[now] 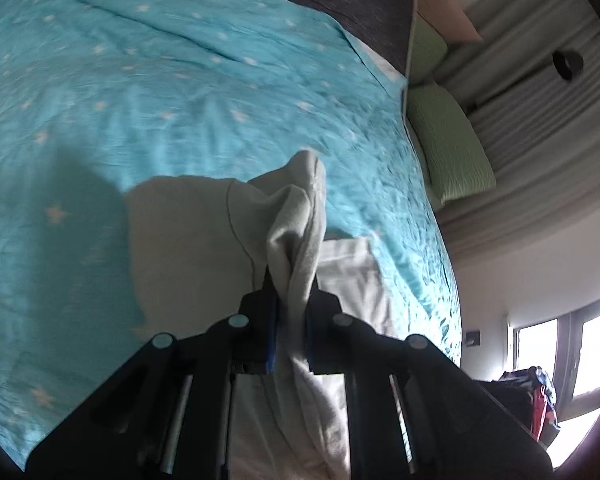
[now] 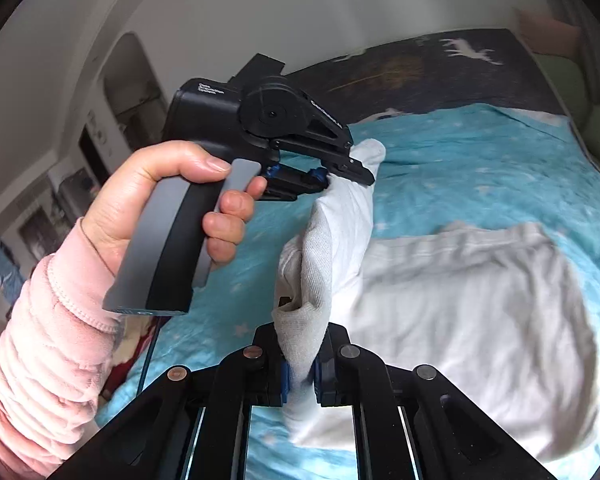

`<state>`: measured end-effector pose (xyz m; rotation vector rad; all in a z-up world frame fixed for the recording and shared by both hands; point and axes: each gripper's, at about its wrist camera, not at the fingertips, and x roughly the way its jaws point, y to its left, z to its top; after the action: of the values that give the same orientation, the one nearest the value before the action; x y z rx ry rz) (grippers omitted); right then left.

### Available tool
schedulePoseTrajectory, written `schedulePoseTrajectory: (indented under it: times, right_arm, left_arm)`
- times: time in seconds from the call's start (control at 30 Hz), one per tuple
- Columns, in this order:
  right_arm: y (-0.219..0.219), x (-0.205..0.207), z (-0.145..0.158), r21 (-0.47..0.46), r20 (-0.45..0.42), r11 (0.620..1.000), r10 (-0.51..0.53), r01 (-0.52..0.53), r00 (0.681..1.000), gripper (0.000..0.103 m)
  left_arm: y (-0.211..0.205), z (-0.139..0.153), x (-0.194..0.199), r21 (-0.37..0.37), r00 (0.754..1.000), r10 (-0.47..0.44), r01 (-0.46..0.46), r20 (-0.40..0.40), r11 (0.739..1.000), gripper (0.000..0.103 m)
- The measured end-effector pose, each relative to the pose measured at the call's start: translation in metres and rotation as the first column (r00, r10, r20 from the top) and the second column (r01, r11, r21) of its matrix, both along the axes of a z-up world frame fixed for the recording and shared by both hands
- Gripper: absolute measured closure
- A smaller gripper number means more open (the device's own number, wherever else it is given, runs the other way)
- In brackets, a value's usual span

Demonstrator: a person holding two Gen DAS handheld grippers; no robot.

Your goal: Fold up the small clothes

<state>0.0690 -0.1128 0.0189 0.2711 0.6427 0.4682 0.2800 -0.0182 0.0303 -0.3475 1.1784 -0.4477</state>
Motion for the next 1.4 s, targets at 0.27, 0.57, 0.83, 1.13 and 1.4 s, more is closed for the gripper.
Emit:
schedulePoseTrajectory:
  times: [0.27,0.57,0.83,1.13,1.4]
  right_arm:
    - [-0.102,-0.017,-0.022,0.118,-0.069,0.975,-0.183,0.190,0.981,0.096]
    - [-0.156,-0.036,-0.072,0.145,-0.228,0.935,-0.285,0.322,0.931,0.096]
    - [-0.162,-0.040,-0.102,0.119,-0.281,0.940,-0.277,0.320,0.919,0.095]
    - [-0.191,-0.038,-0.110,0.199,-0.320,0.928,-0.243,0.316,0.916,0.088]
    - [-0.191,-0.035,-0.102,0.205,-0.336,0.924,-0.242,0.322,0.910,0.086]
  left_arm:
    - [-0.128,-0.017,0.000,0.061,0.988,-0.155,0.156,-0.026,0.986,0.091]
    - [-0.201,-0.063,-0.018,0.129,0.941,-0.328,0.337,-0.087,0.933,0.084]
    - [-0.171,-0.020,-0.053,0.203,0.918,-0.396,0.391,-0.020,0.898,0.052]
    - [-0.049,-0.012,-0.146,0.352,0.919,-0.322,0.231,0.227,0.907,0.030]
    - [-0.013,-0.061,-0.225,0.421,0.900,-0.347,0.217,0.262,0.881,0.029]
